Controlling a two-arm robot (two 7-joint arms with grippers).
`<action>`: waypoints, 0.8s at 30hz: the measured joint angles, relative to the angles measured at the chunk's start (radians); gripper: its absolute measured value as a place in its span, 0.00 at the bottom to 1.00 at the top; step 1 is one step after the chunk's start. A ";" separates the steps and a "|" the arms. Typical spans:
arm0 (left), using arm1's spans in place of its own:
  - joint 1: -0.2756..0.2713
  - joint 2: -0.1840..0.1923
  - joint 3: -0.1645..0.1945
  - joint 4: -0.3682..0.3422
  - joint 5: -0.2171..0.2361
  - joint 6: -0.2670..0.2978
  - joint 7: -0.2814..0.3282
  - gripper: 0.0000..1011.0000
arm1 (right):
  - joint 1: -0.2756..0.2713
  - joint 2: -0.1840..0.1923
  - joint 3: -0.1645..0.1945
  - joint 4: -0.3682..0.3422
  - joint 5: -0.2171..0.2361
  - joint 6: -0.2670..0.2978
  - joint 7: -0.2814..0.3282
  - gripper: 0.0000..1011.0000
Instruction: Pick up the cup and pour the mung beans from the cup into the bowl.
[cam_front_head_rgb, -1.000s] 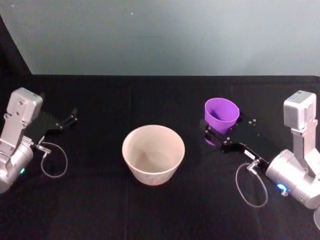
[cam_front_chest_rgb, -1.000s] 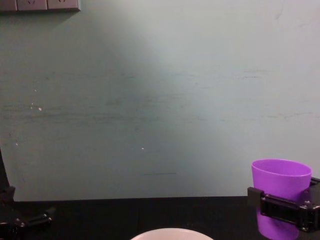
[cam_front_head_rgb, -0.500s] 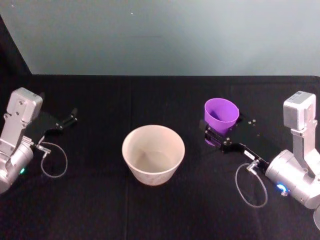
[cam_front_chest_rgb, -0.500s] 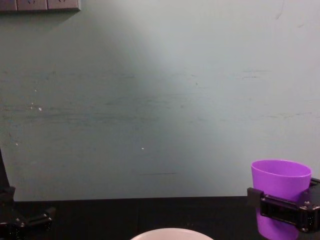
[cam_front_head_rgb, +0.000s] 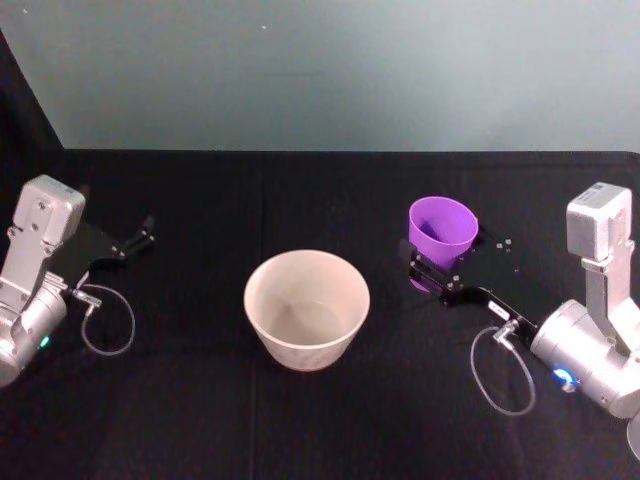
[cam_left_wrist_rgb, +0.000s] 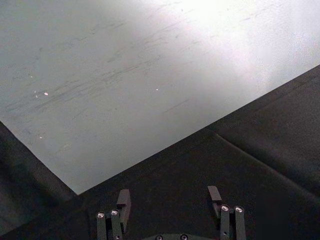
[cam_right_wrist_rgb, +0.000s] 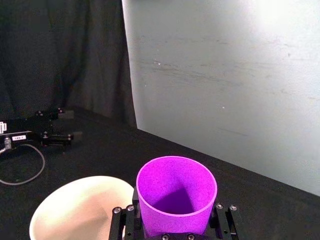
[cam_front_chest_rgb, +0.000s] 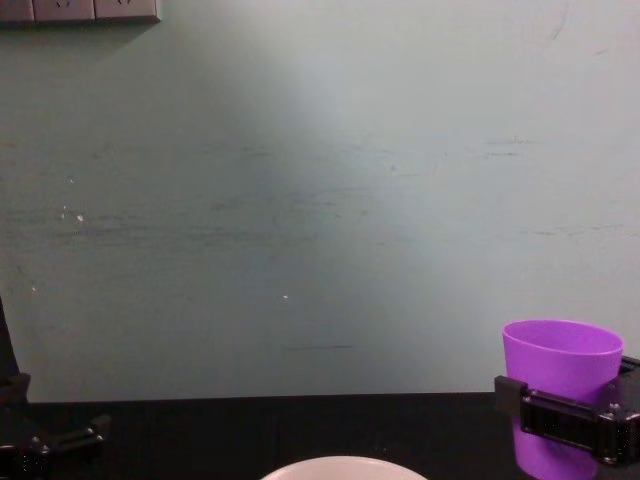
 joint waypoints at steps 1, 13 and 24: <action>0.000 0.000 0.000 0.000 0.000 0.000 0.000 0.99 | 0.000 0.000 0.000 0.000 0.000 0.000 0.000 0.72; 0.000 0.000 0.000 0.000 0.000 0.000 0.000 0.99 | 0.000 0.000 0.000 0.000 0.000 0.000 0.001 0.72; 0.000 0.000 0.000 0.000 0.000 0.000 0.000 0.99 | 0.000 0.000 0.000 0.000 0.000 0.000 0.001 0.72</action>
